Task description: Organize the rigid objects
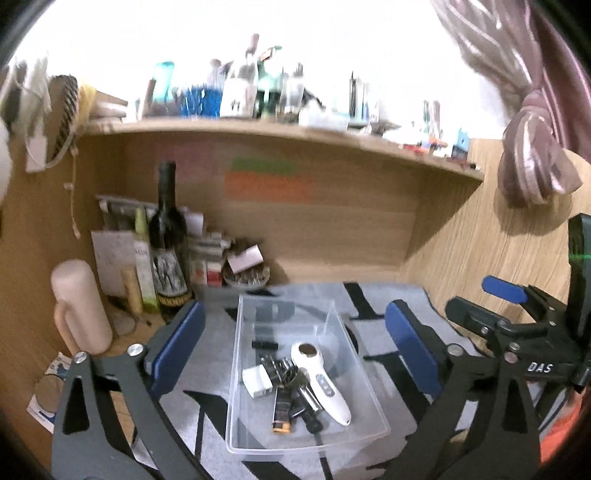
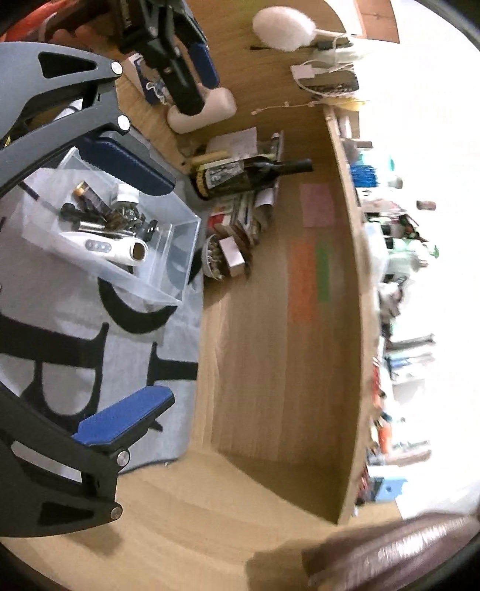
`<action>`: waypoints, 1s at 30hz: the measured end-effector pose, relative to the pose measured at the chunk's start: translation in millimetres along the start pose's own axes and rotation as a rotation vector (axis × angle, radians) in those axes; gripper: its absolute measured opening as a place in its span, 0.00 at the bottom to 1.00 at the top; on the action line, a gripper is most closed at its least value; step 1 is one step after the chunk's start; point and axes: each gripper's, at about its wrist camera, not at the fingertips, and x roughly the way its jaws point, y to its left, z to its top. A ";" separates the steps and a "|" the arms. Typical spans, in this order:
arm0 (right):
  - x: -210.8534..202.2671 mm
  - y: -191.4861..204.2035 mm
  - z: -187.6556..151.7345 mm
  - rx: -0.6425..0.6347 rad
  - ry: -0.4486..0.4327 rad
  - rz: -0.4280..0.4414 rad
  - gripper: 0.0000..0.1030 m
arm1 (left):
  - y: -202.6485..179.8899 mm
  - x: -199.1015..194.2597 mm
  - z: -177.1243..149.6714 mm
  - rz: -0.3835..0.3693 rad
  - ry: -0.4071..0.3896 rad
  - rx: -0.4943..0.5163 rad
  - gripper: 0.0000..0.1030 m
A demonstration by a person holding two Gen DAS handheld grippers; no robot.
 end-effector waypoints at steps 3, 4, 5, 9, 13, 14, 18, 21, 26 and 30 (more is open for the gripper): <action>-14.0 -2.8 -0.8 0.008 -0.029 -0.001 1.00 | -7.6 -11.3 -0.2 0.018 -0.031 0.021 0.99; -18.6 -3.3 -0.8 0.011 -0.039 -0.001 1.00 | -9.5 -14.1 -0.7 0.021 -0.036 0.023 0.99; -22.4 -3.6 -1.2 0.010 -0.046 0.000 1.00 | -10.9 -16.8 -1.0 0.020 -0.038 0.020 0.99; -33.0 -3.8 -3.0 0.007 -0.069 -0.006 1.00 | -12.0 -21.6 -2.6 0.007 -0.042 0.006 0.99; -39.6 -2.4 -5.0 -0.003 -0.084 -0.016 1.00 | -11.7 -24.3 -2.5 0.006 -0.046 0.002 0.99; -40.8 -2.5 -5.1 -0.004 -0.087 -0.017 1.00 | -11.4 -24.5 -2.0 0.005 -0.048 0.002 0.99; -43.0 -2.1 -4.4 0.004 -0.095 -0.014 1.00 | -12.0 -24.3 -1.5 -0.005 -0.049 0.004 0.99; -43.4 -1.8 -3.6 0.015 -0.098 -0.006 1.00 | -13.5 -24.6 -0.6 -0.007 -0.056 0.019 0.99; -43.4 -0.7 -3.3 0.015 -0.102 -0.017 1.00 | -12.3 -23.5 -0.1 -0.015 -0.057 0.027 0.99; -43.0 -1.1 -2.6 0.026 -0.097 -0.014 1.00 | -10.3 -22.5 0.1 -0.020 -0.058 0.022 0.99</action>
